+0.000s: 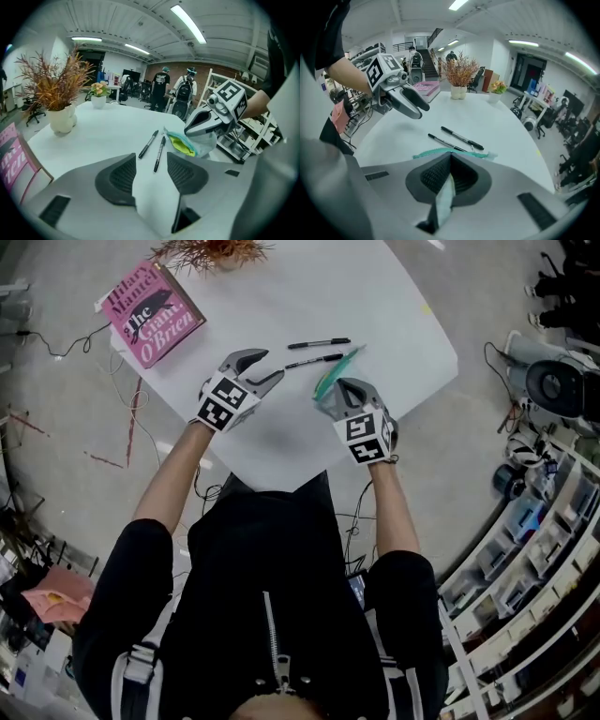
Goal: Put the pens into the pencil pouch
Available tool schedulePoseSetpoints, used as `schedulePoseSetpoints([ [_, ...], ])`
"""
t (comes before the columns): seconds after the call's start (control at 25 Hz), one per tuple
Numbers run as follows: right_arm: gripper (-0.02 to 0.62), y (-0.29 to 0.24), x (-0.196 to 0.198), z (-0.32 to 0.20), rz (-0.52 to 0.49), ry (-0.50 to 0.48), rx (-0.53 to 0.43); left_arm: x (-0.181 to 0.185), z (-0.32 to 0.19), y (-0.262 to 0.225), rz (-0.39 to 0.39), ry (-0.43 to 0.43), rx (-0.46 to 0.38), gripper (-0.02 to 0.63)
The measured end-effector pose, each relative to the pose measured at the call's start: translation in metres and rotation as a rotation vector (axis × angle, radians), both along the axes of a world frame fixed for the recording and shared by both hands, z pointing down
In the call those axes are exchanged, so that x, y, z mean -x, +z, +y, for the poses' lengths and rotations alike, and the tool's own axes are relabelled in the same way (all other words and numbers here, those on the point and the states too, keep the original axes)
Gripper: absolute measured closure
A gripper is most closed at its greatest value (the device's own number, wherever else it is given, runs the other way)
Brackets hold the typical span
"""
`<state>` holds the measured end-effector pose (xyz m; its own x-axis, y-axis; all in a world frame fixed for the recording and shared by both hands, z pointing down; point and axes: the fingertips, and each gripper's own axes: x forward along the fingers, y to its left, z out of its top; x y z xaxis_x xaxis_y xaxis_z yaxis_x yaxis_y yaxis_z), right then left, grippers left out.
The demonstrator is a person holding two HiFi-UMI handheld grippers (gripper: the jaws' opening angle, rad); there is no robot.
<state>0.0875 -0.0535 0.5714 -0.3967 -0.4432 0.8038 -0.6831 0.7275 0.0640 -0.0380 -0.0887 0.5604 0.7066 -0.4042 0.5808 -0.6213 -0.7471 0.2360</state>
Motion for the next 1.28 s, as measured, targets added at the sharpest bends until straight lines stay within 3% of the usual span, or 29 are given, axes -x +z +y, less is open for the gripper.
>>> schedulePoseSetpoints([
  [0.24, 0.588, 0.000, -0.007, -0.003, -0.019, 0.020, -0.009, -0.028, 0.010, 0.035, -0.139, 0.246, 0.010, 0.410],
  [0.44, 0.588, 0.001, -0.006, -0.004, -0.038, 0.022, -0.006, -0.040, 0.011, 0.058, -0.241, 0.366, -0.011, 0.445],
  [0.68, 0.588, 0.002, -0.009, -0.004, -0.062, 0.045, 0.003, -0.043, 0.013, 0.073, -0.290, 0.394, -0.038, 0.479],
  [0.96, 0.588, 0.006, -0.012, -0.003, -0.076, 0.056, 0.011, -0.047, 0.022, 0.073, -0.285, 0.448, -0.085, 0.553],
  [1.28, 0.588, 0.007, -0.013, -0.001, -0.084, 0.047, 0.016, -0.043, 0.016, 0.061, -0.261, 0.434, -0.111, 0.560],
])
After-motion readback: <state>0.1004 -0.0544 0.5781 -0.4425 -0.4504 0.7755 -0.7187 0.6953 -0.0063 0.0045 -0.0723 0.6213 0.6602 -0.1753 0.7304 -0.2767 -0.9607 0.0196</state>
